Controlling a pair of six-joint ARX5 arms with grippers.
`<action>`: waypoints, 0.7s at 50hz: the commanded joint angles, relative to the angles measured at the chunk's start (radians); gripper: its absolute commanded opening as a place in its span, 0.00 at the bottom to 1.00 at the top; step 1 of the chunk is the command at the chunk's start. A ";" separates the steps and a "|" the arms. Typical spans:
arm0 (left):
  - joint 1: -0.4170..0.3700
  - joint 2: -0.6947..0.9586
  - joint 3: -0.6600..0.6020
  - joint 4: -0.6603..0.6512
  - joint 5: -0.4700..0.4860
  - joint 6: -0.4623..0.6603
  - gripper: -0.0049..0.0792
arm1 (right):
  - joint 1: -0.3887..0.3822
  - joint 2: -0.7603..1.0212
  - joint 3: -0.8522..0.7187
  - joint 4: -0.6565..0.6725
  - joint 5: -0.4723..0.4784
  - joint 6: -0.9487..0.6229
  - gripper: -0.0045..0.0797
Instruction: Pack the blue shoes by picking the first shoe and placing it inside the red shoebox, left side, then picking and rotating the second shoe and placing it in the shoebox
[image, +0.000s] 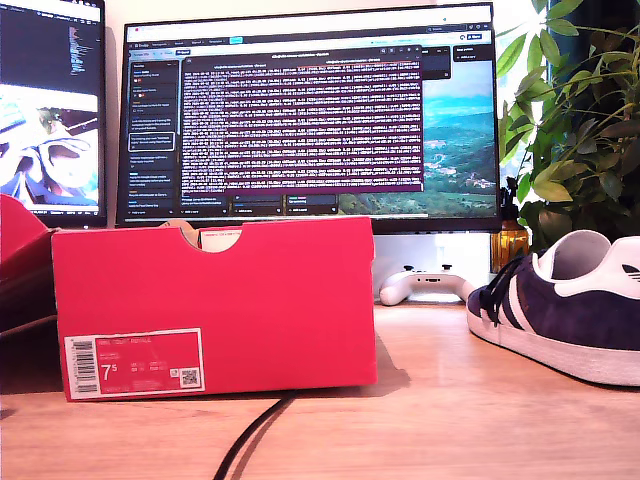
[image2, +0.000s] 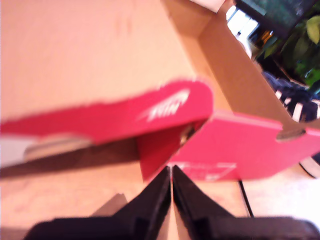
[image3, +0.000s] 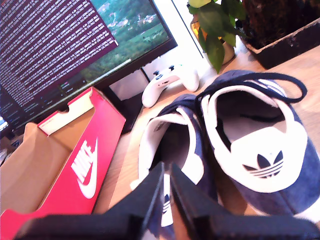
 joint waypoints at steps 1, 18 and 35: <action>-0.011 0.056 -0.027 0.050 -0.012 -0.003 0.03 | 0.005 -0.005 0.032 0.003 -0.013 -0.028 0.10; -0.072 0.409 -0.026 0.439 -0.014 -0.013 0.03 | 0.005 0.075 0.153 -0.232 -0.009 -0.077 0.16; -0.143 0.663 -0.026 0.707 -0.015 -0.033 0.03 | 0.005 0.345 0.410 -0.413 -0.013 -0.061 0.21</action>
